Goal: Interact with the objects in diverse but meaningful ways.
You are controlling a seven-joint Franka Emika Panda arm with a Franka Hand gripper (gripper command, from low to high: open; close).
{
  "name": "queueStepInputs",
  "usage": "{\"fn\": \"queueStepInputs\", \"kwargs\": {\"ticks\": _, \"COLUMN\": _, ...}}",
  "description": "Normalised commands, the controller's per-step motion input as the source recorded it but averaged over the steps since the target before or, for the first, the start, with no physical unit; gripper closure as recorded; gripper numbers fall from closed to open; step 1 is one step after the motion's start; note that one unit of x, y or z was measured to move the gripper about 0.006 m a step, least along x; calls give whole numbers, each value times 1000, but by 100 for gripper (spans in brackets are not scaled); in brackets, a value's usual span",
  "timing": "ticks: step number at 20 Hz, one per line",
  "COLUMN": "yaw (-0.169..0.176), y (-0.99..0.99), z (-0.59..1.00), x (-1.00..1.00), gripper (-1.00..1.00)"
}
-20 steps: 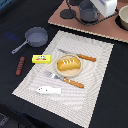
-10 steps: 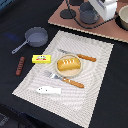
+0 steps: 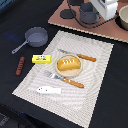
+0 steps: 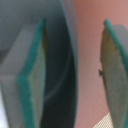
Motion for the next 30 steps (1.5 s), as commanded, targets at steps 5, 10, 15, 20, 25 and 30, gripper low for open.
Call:
{"fn": "queueStepInputs", "kwargs": {"ticks": 5, "yaw": -60, "y": 206, "z": 1000, "x": -3, "gripper": -100}}
{"fn": "queueStepInputs", "kwargs": {"ticks": 10, "yaw": -21, "y": -78, "z": 621, "x": -321, "gripper": -100}}
{"fn": "queueStepInputs", "kwargs": {"ticks": 15, "yaw": -3, "y": -358, "z": 89, "x": -649, "gripper": -100}}
{"fn": "queueStepInputs", "kwargs": {"ticks": 20, "yaw": -8, "y": -465, "z": -95, "x": -718, "gripper": -100}}
{"fn": "queueStepInputs", "kwargs": {"ticks": 25, "yaw": -7, "y": -512, "z": -258, "x": -732, "gripper": -100}}
{"fn": "queueStepInputs", "kwargs": {"ticks": 30, "yaw": -2, "y": -529, "z": -302, "x": -737, "gripper": -100}}
